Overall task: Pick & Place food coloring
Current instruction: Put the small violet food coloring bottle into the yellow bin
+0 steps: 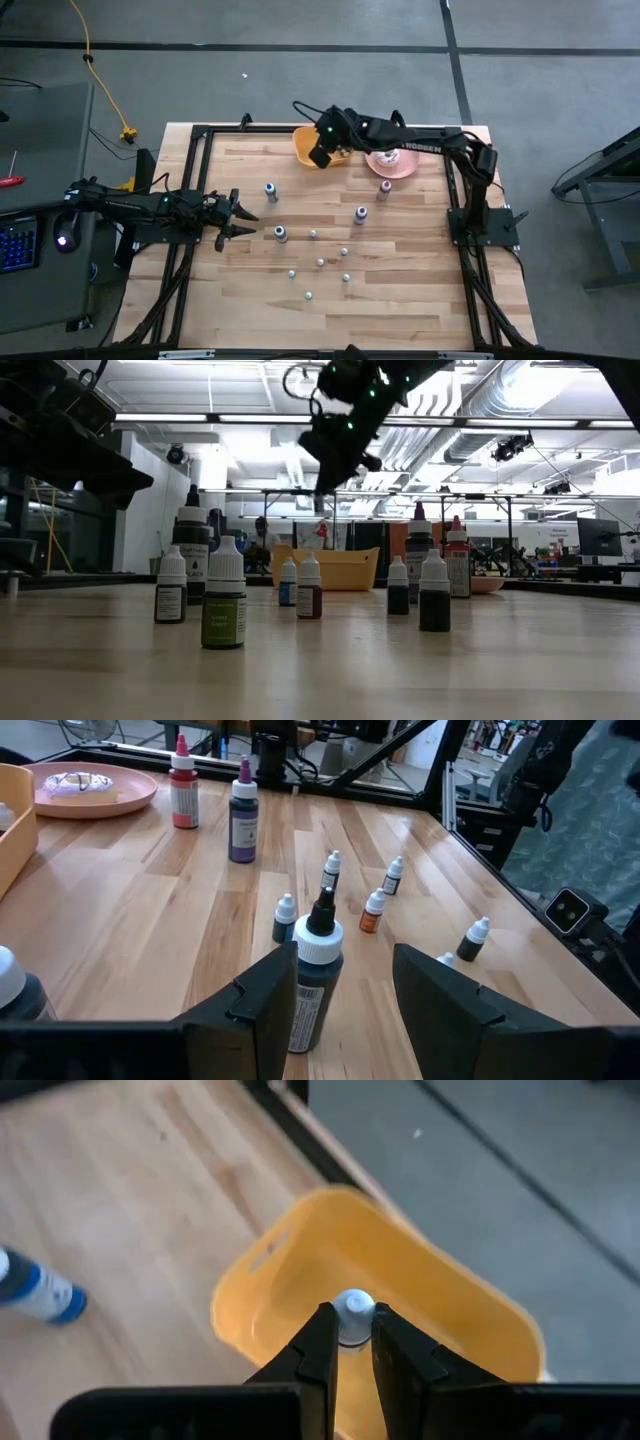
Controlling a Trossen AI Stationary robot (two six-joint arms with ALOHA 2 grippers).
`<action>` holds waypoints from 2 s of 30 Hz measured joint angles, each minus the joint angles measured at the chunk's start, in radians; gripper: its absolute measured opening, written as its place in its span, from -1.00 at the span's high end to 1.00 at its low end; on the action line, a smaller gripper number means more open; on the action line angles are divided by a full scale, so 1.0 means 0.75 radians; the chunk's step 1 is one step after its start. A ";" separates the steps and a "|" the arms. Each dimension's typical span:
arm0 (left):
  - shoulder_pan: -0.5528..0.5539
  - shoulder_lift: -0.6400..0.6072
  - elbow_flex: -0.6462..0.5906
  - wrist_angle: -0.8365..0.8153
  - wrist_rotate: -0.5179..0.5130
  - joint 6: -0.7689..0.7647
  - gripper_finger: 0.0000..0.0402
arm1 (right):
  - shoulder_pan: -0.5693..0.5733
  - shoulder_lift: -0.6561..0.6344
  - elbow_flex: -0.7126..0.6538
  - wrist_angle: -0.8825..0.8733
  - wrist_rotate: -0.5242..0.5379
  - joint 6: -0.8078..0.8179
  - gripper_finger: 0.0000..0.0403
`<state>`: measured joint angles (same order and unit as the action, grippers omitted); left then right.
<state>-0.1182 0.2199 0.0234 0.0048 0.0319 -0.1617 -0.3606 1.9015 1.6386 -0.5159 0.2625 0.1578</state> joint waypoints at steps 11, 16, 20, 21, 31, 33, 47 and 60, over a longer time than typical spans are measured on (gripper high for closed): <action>0.000 0.000 0.000 0.000 0.004 0.000 0.19 | -0.117 0.001 -0.201 0.105 -0.262 -0.124 0.79; 0.000 0.000 0.000 0.000 0.004 0.000 0.19 | -0.148 0.001 -0.242 0.115 -0.281 -0.118 0.79; 0.000 0.000 0.000 0.000 0.004 0.000 0.19 | -0.172 0.001 -0.246 0.091 -0.280 -0.040 0.79; 0.000 0.000 0.000 0.000 0.004 0.000 0.19 | -0.175 0.001 -0.246 0.092 -0.278 -0.018 0.79; 0.000 0.000 0.000 0.000 0.004 0.000 0.19 | -0.178 0.001 -0.246 0.058 -0.218 0.236 0.79; 0.000 0.000 0.000 0.000 0.004 0.000 0.19 | -0.170 0.001 -0.246 0.021 -0.194 0.251 0.79; 0.000 0.000 0.000 0.000 0.003 0.000 0.19 | -0.137 0.054 -0.245 0.041 -0.098 0.320 0.79; 0.000 0.000 0.000 0.000 0.003 0.000 0.19 | -0.125 0.065 -0.390 0.238 -0.064 0.526 0.79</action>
<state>-0.1183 0.2199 0.0232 0.0051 0.0341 -0.1619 -0.4544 1.9499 1.3460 -0.3375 0.2147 0.5522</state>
